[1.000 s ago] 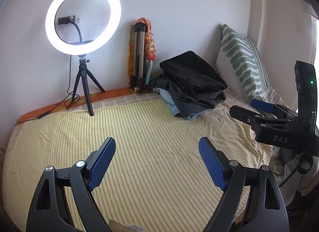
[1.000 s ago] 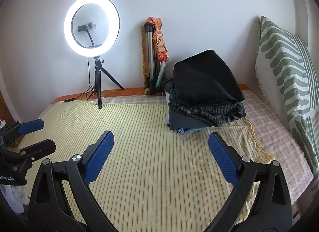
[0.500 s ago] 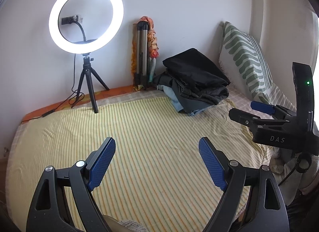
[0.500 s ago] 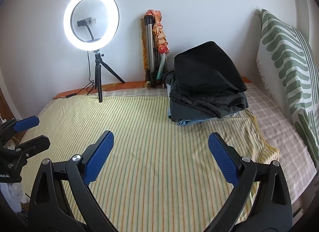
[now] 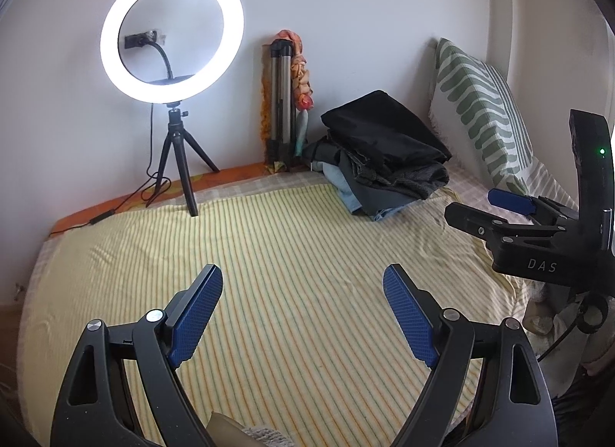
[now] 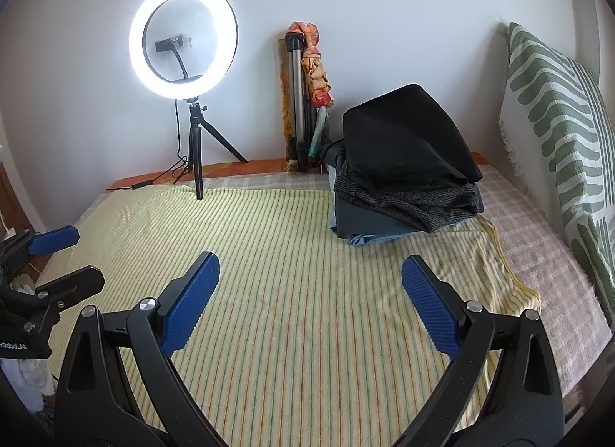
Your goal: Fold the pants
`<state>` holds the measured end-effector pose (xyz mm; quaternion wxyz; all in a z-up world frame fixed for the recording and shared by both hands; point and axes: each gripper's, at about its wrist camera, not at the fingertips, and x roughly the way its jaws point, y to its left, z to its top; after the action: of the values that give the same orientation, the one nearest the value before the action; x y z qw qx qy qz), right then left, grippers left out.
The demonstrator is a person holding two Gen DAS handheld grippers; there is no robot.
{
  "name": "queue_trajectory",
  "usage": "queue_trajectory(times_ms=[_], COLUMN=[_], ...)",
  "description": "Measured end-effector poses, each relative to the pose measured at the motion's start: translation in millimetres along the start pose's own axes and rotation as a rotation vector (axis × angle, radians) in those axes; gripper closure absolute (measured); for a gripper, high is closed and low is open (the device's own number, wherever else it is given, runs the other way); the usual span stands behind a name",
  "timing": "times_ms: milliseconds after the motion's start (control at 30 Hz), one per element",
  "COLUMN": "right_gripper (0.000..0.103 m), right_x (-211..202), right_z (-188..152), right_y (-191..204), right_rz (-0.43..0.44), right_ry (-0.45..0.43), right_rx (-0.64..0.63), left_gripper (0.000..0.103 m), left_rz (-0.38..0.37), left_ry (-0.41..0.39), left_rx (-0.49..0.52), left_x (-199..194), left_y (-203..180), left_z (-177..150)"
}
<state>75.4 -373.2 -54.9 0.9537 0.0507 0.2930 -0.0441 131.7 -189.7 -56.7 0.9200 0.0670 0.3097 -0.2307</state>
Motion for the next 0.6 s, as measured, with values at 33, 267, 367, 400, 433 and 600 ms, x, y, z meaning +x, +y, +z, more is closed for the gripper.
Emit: queue_trajectory(times_ms=[33,267,367,400,433,600], right_gripper=[0.006,0.006,0.006,0.006,0.006,0.006], right_x=[0.0,2.5,2.3,2.7,2.7,4.5], right_z=[0.0,0.8,0.8,0.7,0.4,-0.7], right_y=[-0.1,2.9,3.7,3.9,4.2,5.7], right_rz=[0.0,0.01,0.013,0.015,0.016,0.02], right_ry=[0.0,0.004,0.004,0.005,0.006,0.012], right_rx=[0.0,-0.006,-0.003,-0.002,-0.002,-0.003], left_gripper=[0.017,0.017,0.017,0.017,0.017,0.017], left_rz=[0.0,0.005,0.008,0.007,0.006,0.006], left_ry=[0.0,0.002,-0.003,-0.003,-0.003,-0.005], left_rx=[0.002,0.011,0.013,0.012,0.012,0.016], left_x=[-0.2,0.5,-0.1,-0.2,-0.3,-1.3], left_y=[-0.3,-1.6,-1.8,-1.5,-1.5,-1.5], left_z=[-0.1,-0.8,-0.6,-0.6,-0.6,-1.6])
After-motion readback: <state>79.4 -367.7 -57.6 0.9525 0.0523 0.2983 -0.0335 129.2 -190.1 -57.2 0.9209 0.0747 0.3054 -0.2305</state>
